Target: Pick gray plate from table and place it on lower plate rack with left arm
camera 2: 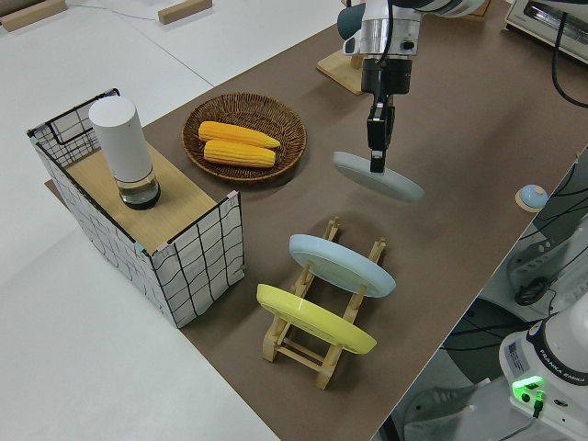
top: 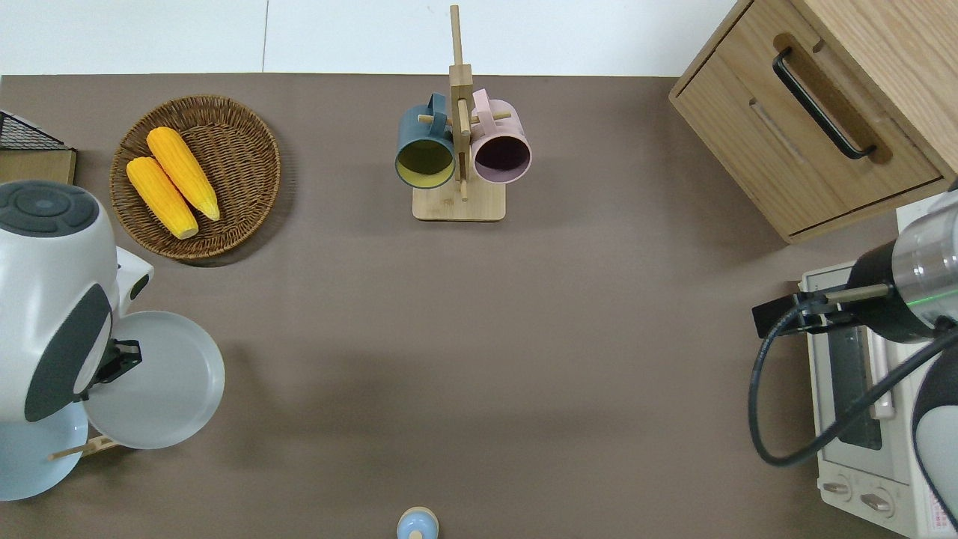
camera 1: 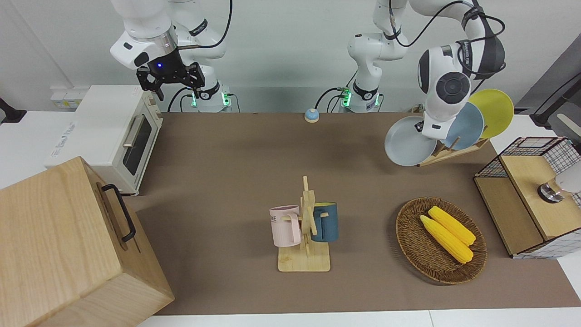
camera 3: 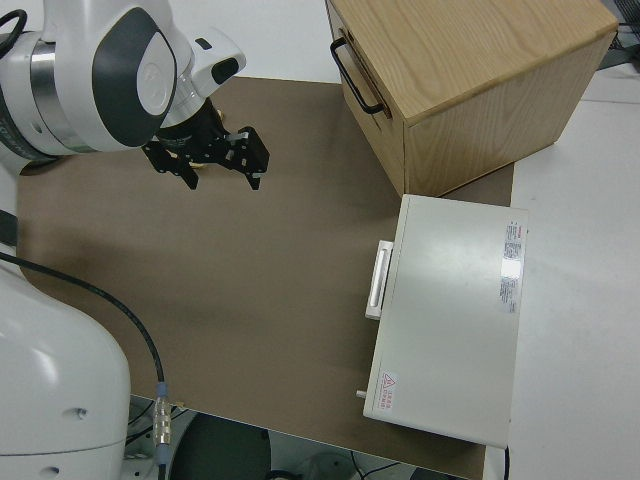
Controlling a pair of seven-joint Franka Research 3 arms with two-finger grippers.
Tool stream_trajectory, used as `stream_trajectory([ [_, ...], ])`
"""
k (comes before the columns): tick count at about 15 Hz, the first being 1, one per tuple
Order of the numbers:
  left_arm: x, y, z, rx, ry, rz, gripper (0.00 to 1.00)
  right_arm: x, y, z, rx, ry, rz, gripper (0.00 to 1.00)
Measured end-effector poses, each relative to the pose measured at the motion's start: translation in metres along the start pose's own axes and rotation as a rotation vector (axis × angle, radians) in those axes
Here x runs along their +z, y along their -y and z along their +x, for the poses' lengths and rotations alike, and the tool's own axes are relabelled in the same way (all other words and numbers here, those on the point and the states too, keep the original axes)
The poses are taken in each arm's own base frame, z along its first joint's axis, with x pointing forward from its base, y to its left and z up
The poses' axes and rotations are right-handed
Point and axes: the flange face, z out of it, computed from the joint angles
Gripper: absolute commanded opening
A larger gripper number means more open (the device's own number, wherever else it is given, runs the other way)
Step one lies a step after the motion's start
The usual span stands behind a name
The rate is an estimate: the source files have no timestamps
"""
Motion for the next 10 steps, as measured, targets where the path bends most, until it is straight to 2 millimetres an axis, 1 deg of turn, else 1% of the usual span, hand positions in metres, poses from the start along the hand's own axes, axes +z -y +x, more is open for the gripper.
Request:
stream_trajectory([
  [3, -0.008, 0.007, -0.01, -0.031, -0.026, 0.19, 0.0, 0.0, 0.0, 0.0, 0.0, 0.0, 0.0, 0.99],
  [6, -0.009, 0.016, -0.008, -0.056, -0.052, 0.295, 0.0, 0.0, 0.0, 0.0, 0.0, 0.0, 0.0, 0.987],
  [8, -0.005, 0.017, -0.005, -0.066, -0.052, 0.334, 0.0, 0.0, 0.0, 0.0, 0.0, 0.0, 0.0, 0.99],
  [10, 0.007, 0.009, -0.002, -0.089, -0.038, 0.356, 0.0, 0.0, 0.0, 0.0, 0.0, 0.0, 0.0, 0.99],
])
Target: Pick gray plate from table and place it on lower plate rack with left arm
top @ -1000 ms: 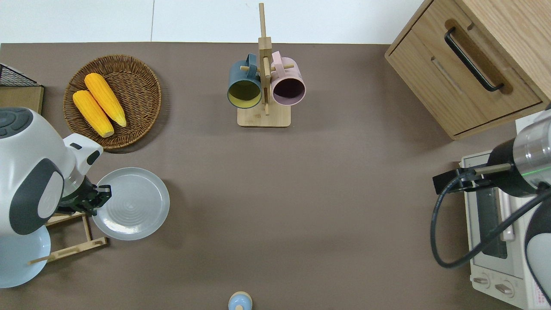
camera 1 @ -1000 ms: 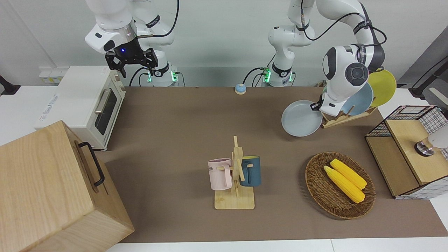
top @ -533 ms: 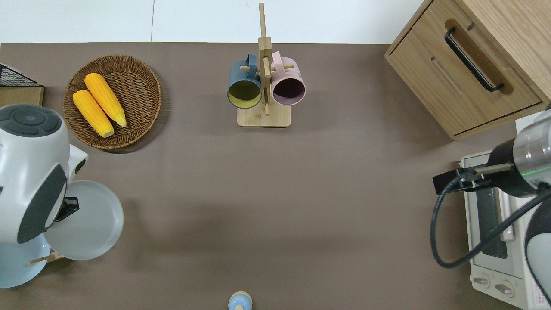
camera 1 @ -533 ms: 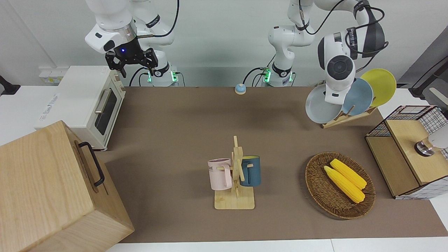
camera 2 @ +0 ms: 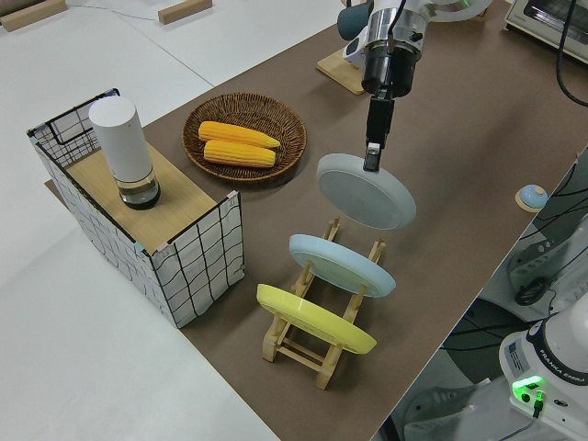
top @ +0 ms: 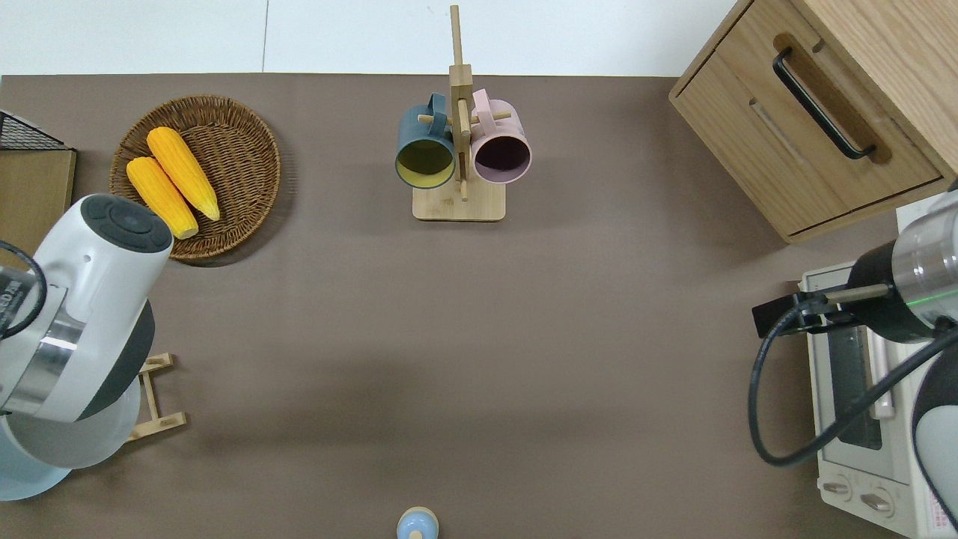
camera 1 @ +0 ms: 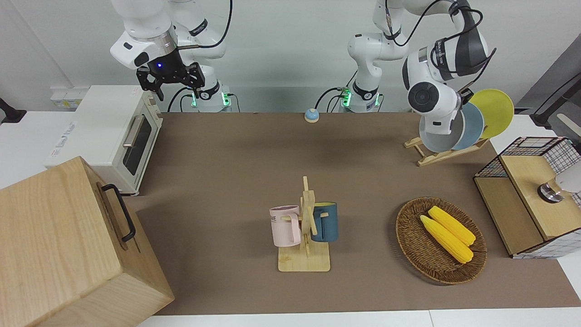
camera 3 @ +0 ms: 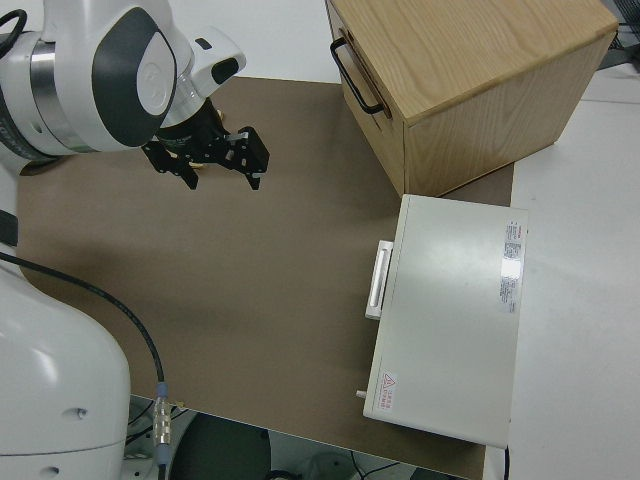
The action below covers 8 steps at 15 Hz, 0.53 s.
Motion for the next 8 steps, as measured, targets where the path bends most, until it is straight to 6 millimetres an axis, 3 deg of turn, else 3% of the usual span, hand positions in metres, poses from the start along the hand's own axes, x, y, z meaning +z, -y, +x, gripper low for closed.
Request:
stream_trajectory([
  [5, 0.022, -0.031, 0.006, -0.004, 0.043, 0.042, 0.0, 0.0, 0.0, 0.0, 0.0, 0.0, 0.0, 0.99],
  [7, 0.026, -0.035, 0.008, -0.001, 0.055, 0.042, 0.16, 0.0, 0.0, 0.0, 0.0, 0.0, 0.0, 0.99],
  [8, 0.028, -0.036, 0.009, -0.007, 0.059, 0.043, 0.51, 0.0, 0.0, 0.0, 0.0, 0.0, 0.0, 0.987],
])
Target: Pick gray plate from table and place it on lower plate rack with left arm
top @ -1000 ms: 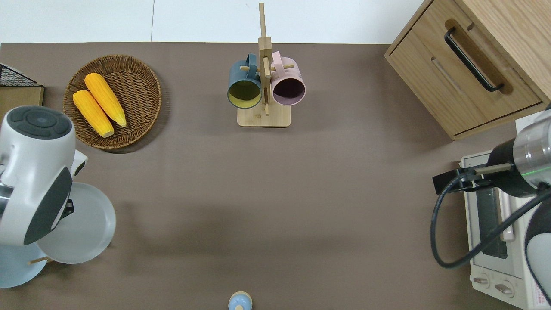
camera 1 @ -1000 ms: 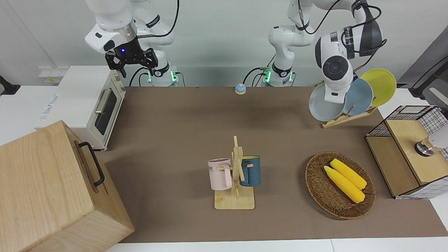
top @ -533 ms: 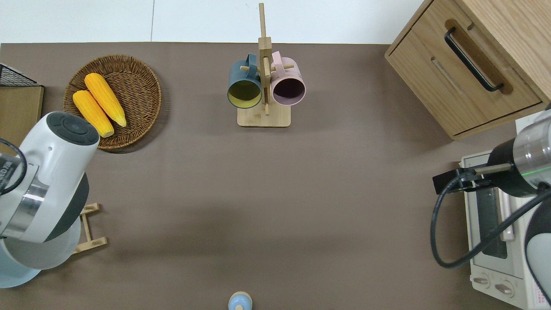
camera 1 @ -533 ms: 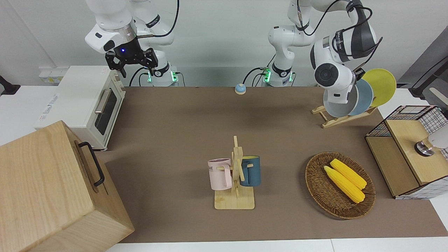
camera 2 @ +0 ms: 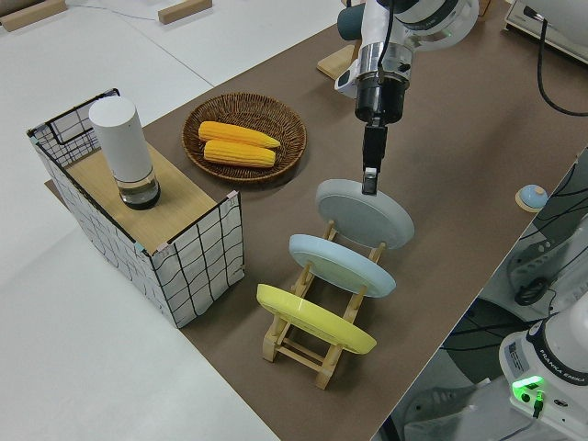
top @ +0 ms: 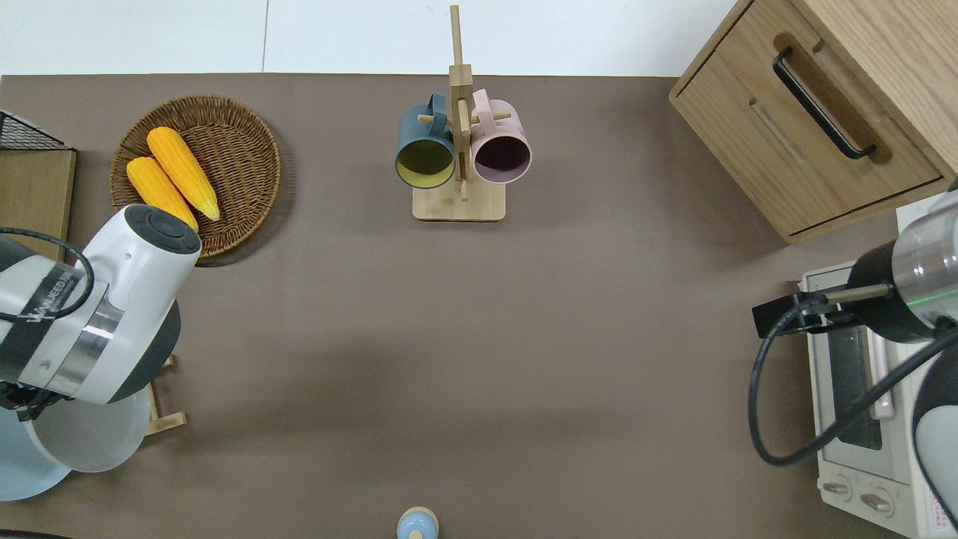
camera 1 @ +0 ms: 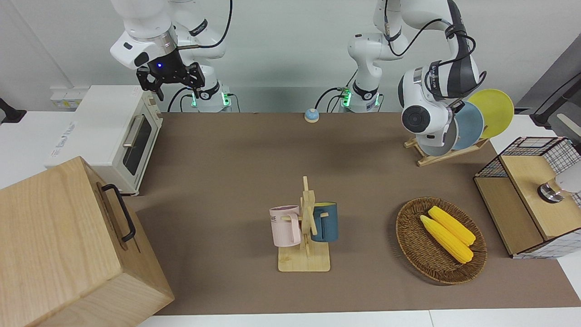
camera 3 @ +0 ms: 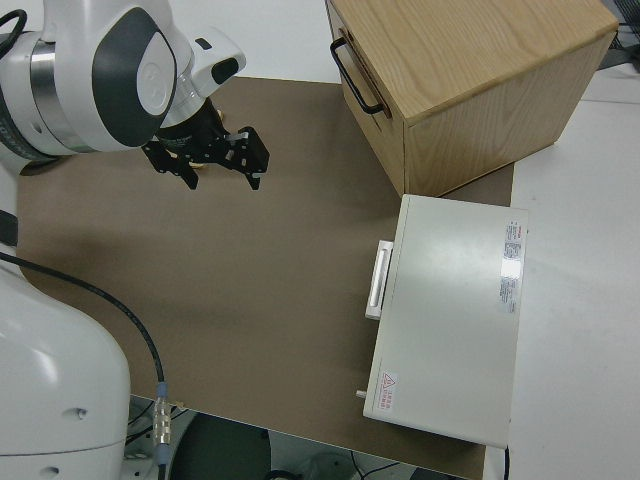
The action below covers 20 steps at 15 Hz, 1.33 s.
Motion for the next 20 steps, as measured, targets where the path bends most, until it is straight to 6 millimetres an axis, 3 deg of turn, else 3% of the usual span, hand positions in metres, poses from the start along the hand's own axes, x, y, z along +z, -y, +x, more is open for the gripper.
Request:
stream_trajectory([
  [3, 0.0, -0.008, 0.0, 0.001, 0.002, -0.03, 0.94, 0.0, 0.0, 0.0, 0.0, 0.0, 0.0, 0.987],
  [4, -0.001, -0.01, 0.0, 0.004, -0.001, -0.049, 0.99, 0.0, 0.0, 0.0, 0.0, 0.0, 0.0, 0.99],
  [9, -0.011, -0.017, -0.002, 0.015, -0.012, -0.114, 0.99, 0.0, 0.0, 0.0, 0.0, 0.0, 0.0, 0.99],
  [11, -0.026, -0.011, -0.003, 0.003, -0.025, -0.202, 0.99, 0.0, 0.0, 0.0, 0.0, 0.0, 0.0, 0.99],
  [16, -0.084, 0.026, -0.018, -0.04, -0.084, -0.482, 0.99, 0.0, 0.0, 0.0, 0.0, 0.0, 0.0, 0.99],
  [20, -0.12, 0.053, -0.04, 0.066, -0.147, -0.682, 0.99, 0.0, 0.0, 0.0, 0.0, 0.0, 0.0, 0.99],
])
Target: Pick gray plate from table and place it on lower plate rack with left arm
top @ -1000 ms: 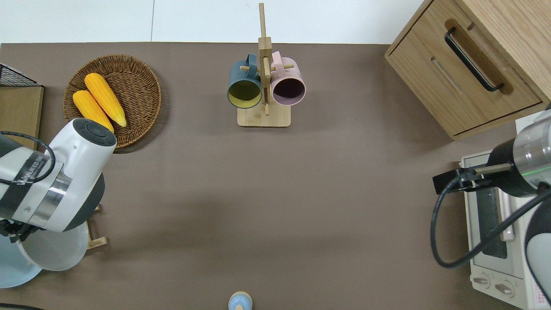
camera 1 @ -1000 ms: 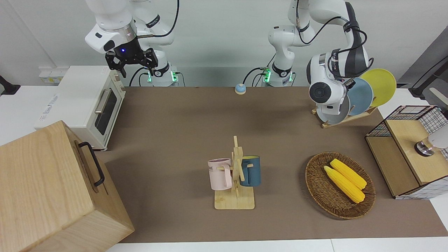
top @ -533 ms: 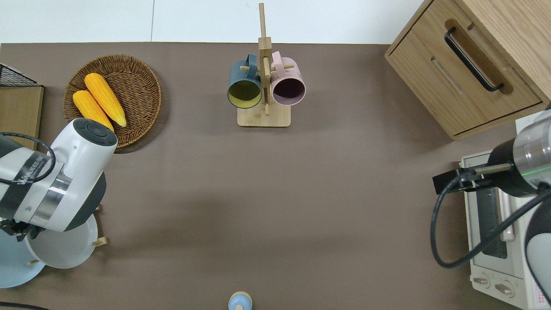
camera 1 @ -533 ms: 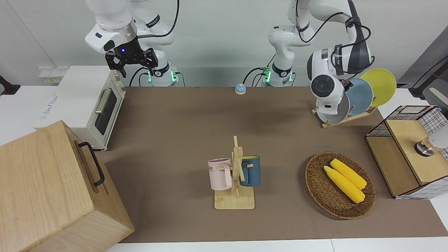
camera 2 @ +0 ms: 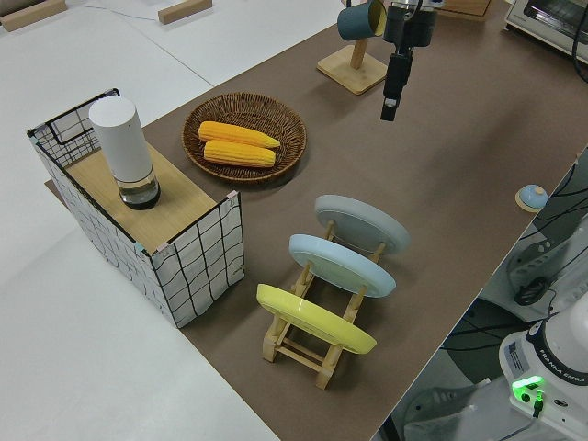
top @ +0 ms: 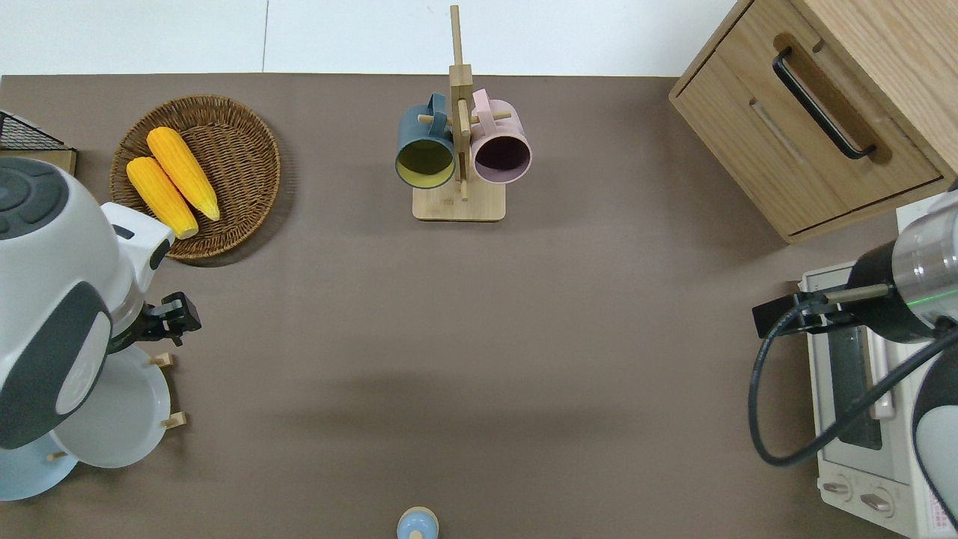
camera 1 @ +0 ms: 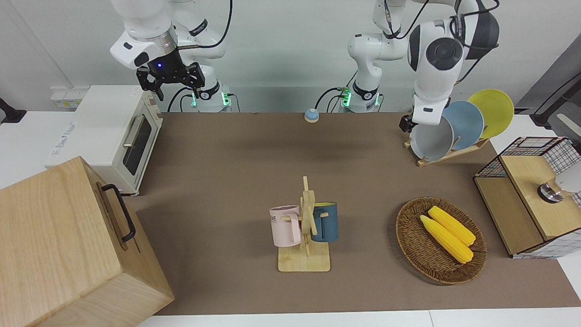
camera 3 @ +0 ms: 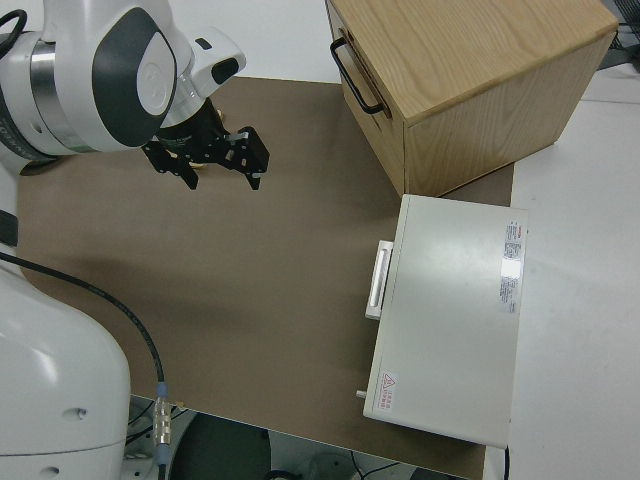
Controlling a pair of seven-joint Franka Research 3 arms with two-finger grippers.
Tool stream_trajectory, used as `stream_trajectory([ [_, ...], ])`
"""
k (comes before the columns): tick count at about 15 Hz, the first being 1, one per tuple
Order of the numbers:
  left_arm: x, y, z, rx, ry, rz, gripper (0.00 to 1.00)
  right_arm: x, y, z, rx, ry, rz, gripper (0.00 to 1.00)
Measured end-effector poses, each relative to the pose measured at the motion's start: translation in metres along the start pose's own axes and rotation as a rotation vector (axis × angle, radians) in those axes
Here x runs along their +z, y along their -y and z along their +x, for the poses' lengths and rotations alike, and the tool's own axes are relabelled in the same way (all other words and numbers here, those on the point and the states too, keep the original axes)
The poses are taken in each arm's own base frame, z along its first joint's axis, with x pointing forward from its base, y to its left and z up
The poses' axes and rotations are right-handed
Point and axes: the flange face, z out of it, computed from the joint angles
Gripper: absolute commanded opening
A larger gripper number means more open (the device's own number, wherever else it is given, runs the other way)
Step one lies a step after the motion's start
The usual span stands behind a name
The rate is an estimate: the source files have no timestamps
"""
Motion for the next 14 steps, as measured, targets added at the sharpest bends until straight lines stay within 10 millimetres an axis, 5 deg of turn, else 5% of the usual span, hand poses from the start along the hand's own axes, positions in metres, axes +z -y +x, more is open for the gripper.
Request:
stream_trajectory([
  [4, -0.046, 0.023, -0.013, 0.137, -0.05, -0.174, 0.99, 0.0, 0.0, 0.0, 0.0, 0.0, 0.0, 0.99],
  [8, -0.071, 0.061, -0.013, 0.186, -0.095, -0.288, 0.99, 0.0, 0.0, 0.0, 0.0, 0.0, 0.0, 0.99],
  [14, -0.089, 0.054, -0.023, 0.214, -0.127, -0.306, 0.99, 0.0, 0.0, 0.0, 0.0, 0.0, 0.0, 0.987],
])
